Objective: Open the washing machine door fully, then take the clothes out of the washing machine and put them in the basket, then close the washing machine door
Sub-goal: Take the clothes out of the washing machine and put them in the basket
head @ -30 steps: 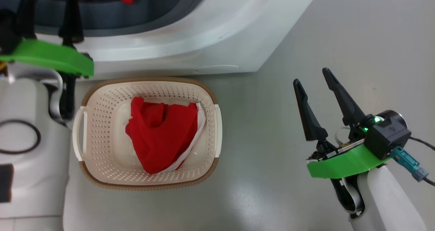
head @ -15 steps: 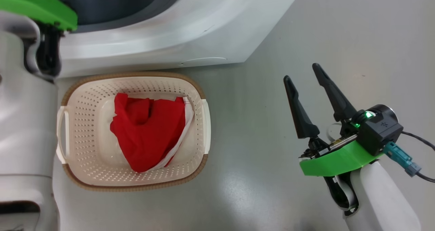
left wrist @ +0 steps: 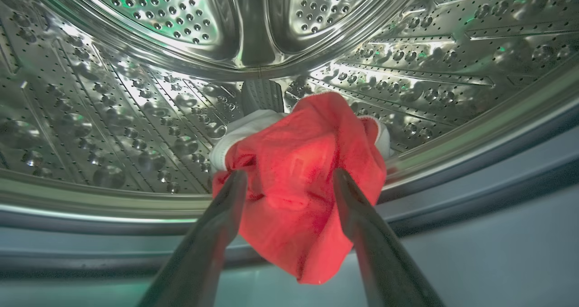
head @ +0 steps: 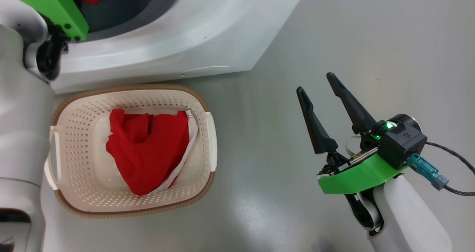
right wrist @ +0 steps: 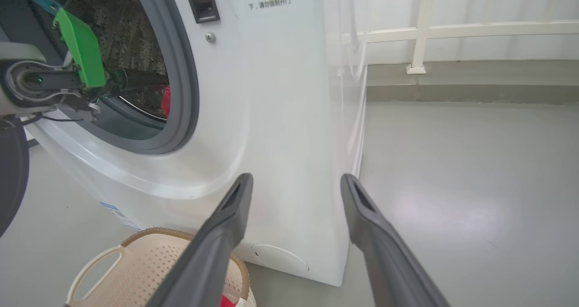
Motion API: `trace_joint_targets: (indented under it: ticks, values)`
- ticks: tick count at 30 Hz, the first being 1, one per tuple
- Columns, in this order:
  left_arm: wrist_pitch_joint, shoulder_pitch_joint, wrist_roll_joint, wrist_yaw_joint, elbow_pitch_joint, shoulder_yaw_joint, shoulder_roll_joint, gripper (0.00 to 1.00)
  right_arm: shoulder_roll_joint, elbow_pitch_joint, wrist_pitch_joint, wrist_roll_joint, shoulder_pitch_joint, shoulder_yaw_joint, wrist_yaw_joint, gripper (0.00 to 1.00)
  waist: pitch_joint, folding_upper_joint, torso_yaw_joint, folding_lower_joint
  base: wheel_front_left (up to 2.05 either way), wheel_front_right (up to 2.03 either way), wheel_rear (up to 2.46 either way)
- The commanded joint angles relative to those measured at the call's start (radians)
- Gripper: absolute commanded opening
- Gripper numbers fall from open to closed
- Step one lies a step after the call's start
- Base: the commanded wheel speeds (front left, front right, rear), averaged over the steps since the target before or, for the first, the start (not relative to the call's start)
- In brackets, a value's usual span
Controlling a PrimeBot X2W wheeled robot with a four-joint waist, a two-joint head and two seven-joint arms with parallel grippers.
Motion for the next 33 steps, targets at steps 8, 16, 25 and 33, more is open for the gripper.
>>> trace_joint_targets:
  ticks: [8,16,25,33]
  values:
    - [0.056,-0.050,0.010,0.011,0.049,-0.017,0.049,1.00,0.005,-0.017,-0.006,0.017,-0.006,0.037,0.006,1.00,0.007,-0.0001,-0.031,0.0000,0.00,0.00,0.00]
    - [0.067,-0.078,0.040,0.060,0.105,-0.050,0.060,1.00,0.005,-0.018,-0.006,0.033,-0.014,0.048,0.006,1.00,0.022,-0.0001,-0.046,0.0000,0.00,0.00,0.00]
    - [0.063,-0.088,0.039,0.046,0.131,-0.067,0.055,0.00,0.005,-0.014,-0.006,0.034,-0.022,0.044,0.006,1.00,0.022,-0.0001,-0.039,0.0000,0.00,0.00,0.00]
    - [-0.073,-0.054,0.049,0.068,0.126,-0.079,0.041,0.00,0.005,0.004,-0.006,0.035,-0.010,0.037,0.006,1.00,-0.022,-0.0001,-0.010,0.0000,0.00,0.00,0.00]
